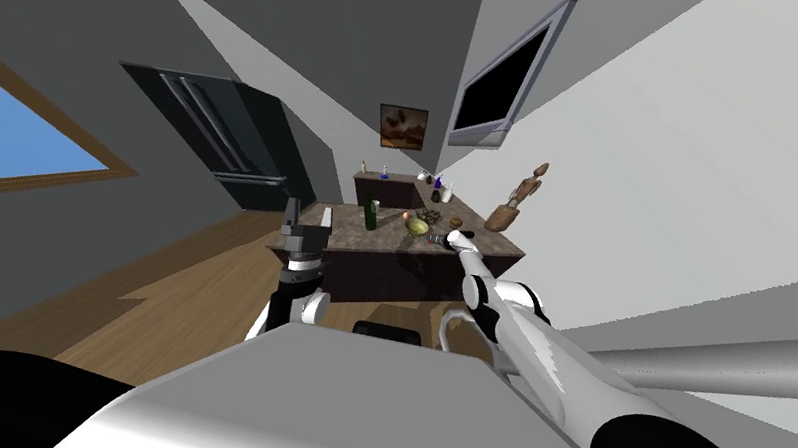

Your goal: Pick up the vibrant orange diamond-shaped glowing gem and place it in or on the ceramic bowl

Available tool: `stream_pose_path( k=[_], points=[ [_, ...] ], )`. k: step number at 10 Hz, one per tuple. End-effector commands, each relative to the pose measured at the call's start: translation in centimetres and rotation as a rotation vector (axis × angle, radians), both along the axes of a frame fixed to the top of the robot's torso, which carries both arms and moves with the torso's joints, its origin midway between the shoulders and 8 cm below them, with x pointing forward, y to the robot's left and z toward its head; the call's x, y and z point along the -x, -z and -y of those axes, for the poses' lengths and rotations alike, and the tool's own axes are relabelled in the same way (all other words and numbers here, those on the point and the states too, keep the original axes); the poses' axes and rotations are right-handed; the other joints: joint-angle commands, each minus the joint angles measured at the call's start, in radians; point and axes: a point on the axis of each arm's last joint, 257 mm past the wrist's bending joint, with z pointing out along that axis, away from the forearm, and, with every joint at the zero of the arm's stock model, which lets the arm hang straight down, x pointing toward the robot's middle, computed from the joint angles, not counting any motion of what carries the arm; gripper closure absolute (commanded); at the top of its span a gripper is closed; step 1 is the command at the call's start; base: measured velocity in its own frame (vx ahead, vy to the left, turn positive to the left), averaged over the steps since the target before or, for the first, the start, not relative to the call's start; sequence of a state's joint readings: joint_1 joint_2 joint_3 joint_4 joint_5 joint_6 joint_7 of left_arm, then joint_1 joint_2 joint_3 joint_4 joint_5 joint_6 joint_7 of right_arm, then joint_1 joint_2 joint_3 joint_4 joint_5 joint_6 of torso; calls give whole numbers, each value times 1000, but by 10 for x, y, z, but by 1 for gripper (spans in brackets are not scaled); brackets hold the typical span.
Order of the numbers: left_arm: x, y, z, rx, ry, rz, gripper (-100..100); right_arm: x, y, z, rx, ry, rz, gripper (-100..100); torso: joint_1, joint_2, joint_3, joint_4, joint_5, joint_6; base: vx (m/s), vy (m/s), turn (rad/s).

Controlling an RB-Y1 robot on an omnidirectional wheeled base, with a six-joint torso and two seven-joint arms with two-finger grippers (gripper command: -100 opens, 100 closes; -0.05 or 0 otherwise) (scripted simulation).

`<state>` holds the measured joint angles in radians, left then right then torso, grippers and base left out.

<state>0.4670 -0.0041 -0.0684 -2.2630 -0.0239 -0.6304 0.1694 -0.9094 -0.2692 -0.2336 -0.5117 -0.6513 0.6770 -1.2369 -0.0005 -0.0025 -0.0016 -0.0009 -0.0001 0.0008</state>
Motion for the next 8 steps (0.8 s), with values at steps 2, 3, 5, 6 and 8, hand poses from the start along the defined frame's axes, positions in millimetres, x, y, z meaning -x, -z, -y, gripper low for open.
stream_pose_path(
  k=[2, 3, 5, 6, 8],
  points=[
    [0, 0, 0, 0, 0, 0, 0, 3, 7, -1, -1, 2, 1, -100, 0, -2, -1, 0, 0, 0, 69, 8, 19],
    [0, 0, 0, 0, 0, 0, 0, 3, 7, -2, 0, 2, 2, 100, 0, -1, -1, 0, 0, 0, 7, 1, -1],
    [0, 0, 0, 0, 0, 0, 0, 3, 7, -1, 2, 2, 2, 100, 0, 2, 1, 1, 0, 0, 0, 0, 0],
    [0, 0, 0, 0, 0, 0, 0, 3, 7, -1, 2, 1, 2, 100, -1, 3, 2, 1, -1, 0, 0, 0, 0],
    [0, 0, 0, 0, 0, 0, 0, 3, 7, -1, 2, 1, 2, 0, -1, 3, 2, 1, -1, 0, 0, 0, 0]
  ],
)
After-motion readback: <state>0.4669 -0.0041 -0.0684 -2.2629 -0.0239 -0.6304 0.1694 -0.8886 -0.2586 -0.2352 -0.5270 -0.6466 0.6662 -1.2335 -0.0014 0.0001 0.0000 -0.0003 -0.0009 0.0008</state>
